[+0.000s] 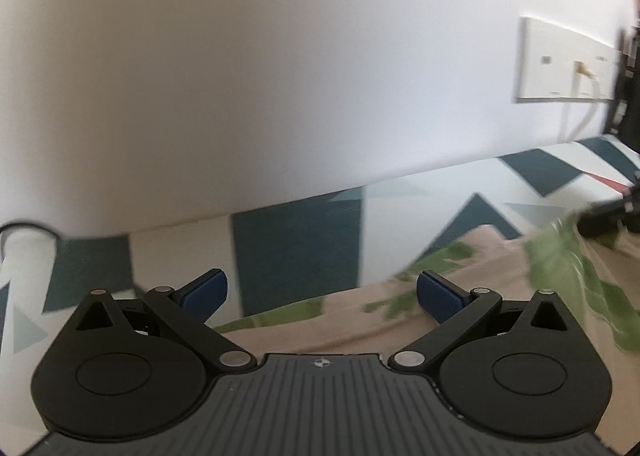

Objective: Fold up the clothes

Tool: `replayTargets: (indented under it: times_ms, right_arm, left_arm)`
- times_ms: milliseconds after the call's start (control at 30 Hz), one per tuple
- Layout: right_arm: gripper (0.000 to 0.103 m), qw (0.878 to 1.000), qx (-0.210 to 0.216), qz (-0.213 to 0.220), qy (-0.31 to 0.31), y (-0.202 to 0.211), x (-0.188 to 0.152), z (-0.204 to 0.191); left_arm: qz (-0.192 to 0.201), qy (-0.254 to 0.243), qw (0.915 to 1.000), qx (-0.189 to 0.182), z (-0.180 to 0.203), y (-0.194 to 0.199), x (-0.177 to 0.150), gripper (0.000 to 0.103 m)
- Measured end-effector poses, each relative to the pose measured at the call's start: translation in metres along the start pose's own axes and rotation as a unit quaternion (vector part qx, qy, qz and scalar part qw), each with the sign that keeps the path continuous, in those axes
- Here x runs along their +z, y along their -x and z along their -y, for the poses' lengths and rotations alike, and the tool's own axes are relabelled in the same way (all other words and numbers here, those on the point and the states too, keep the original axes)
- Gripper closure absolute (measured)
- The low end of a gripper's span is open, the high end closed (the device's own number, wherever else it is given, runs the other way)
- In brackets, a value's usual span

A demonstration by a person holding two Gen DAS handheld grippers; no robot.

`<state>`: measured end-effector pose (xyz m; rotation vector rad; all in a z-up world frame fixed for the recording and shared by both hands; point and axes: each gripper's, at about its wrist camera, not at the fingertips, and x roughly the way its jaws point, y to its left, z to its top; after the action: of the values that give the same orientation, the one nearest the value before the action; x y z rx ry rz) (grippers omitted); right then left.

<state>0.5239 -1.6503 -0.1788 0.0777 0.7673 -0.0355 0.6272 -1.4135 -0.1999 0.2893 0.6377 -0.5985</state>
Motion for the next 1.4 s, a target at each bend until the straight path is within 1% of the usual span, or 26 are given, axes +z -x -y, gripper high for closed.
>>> replayTargets:
  times_ms: [33, 67, 133, 200, 333, 433, 500, 600, 633, 700, 833, 900, 933, 967, 1033, 1100, 1133, 1167, 1267, 1333, 1400]
  right_arm:
    - [0.102, 1.0, -0.004, -0.005, 0.002, -0.005, -0.001, -0.001]
    - [0.102, 1.0, -0.007, 0.002, 0.0, -0.007, 0.0, -0.001]
    - [0.099, 1.0, -0.019, 0.003, -0.014, -0.009, 0.003, 0.001]
    - [0.077, 0.998, -0.047, 0.01, -0.03, -0.005, 0.004, 0.004]
    - [0.075, 0.989, -0.093, 0.05, -0.099, 0.029, -0.002, 0.036]
    - [0.073, 0.978, -0.125, 0.058, -0.158, 0.058, -0.018, 0.067]
    - [0.068, 0.97, -0.14, 0.046, -0.193, 0.075, -0.038, 0.085]
    - [0.06, 0.965, -0.151, 0.02, -0.212, 0.091, -0.064, 0.103]
    - [0.06, 0.964, -0.157, 0.011, -0.215, 0.09, -0.071, 0.105]
    - [0.057, 0.961, -0.16, 0.006, -0.226, 0.091, -0.08, 0.109]
    - [0.055, 0.957, -0.161, 0.006, -0.241, 0.088, -0.087, 0.111]
    - [0.055, 0.956, -0.177, -0.007, -0.234, 0.082, -0.084, 0.11]
    - [0.055, 0.957, -0.178, -0.01, -0.23, 0.079, -0.084, 0.11]
    - [0.055, 0.957, -0.178, -0.014, -0.227, 0.077, -0.084, 0.11]
    - [0.06, 0.96, -0.181, -0.017, -0.213, 0.073, -0.083, 0.108]
    - [0.076, 0.962, -0.19, -0.017, -0.196, 0.07, -0.082, 0.106]
    - [0.082, 0.962, -0.191, -0.016, -0.196, 0.069, -0.081, 0.108]
    - [0.097, 0.961, -0.193, -0.015, -0.196, 0.069, -0.08, 0.109]
    - [0.098, 0.957, -0.192, -0.005, -0.215, 0.072, -0.078, 0.12]
    - [0.099, 0.95, -0.215, 0.01, -0.226, 0.078, -0.077, 0.128]
    - [0.103, 0.941, -0.235, 0.02, -0.243, 0.084, -0.078, 0.136]
  left_arm:
    - [-0.004, 0.004, 1.0, 0.002, -0.001, -0.001, 0.0, 0.0]
    - [-0.006, 0.006, 1.0, 0.005, -0.002, -0.002, 0.0, 0.0]
    - [-0.008, 0.01, 0.9999, 0.01, -0.003, -0.003, 0.0, 0.0]
    - [-0.007, 0.012, 0.9998, 0.015, -0.004, -0.003, 0.0, 0.0]
    - [0.001, 0.034, 0.9991, 0.027, -0.011, -0.001, -0.001, 0.0]
    - [0.023, 0.056, 0.9979, 0.023, -0.019, 0.009, -0.004, 0.0]
    - [0.026, 0.053, 0.9981, 0.02, -0.021, 0.017, -0.006, 0.0]
    - [0.016, 0.034, 0.9993, 0.005, -0.017, 0.027, -0.01, 0.0]
    - [0.015, 0.026, 0.9996, 0.001, -0.015, 0.032, -0.011, 0.0]
    - [0.01, 0.006, 0.9999, 0.005, -0.012, 0.037, -0.013, 0.0]
    - [-0.002, -0.028, 0.9995, 0.016, -0.008, 0.043, -0.015, 0.0]
    - [-0.008, -0.031, 0.9993, 0.017, -0.009, 0.042, -0.017, 0.0]
    - [-0.012, -0.03, 0.9993, 0.018, -0.01, 0.04, -0.018, 0.0]
    - [-0.018, -0.028, 0.9993, 0.018, -0.011, 0.038, -0.02, 0.0]
    - [-0.02, -0.026, 0.9993, 0.019, -0.011, 0.033, -0.026, 0.0]
    - [-0.007, -0.024, 0.9995, 0.018, -0.01, 0.031, -0.032, 0.0]
    - [-0.004, -0.024, 0.9995, 0.019, -0.01, 0.03, -0.032, 0.0]
    - [-0.004, -0.023, 0.9996, 0.018, -0.011, 0.03, -0.032, 0.0]
    - [-0.008, -0.012, 0.9998, 0.011, -0.015, 0.028, -0.031, 0.0]
    - [-0.015, 0.009, 0.9998, 0.002, -0.021, 0.026, -0.03, 0.0]
    - [-0.021, 0.03, 0.9993, 0.0, -0.028, 0.023, -0.03, 0.0]
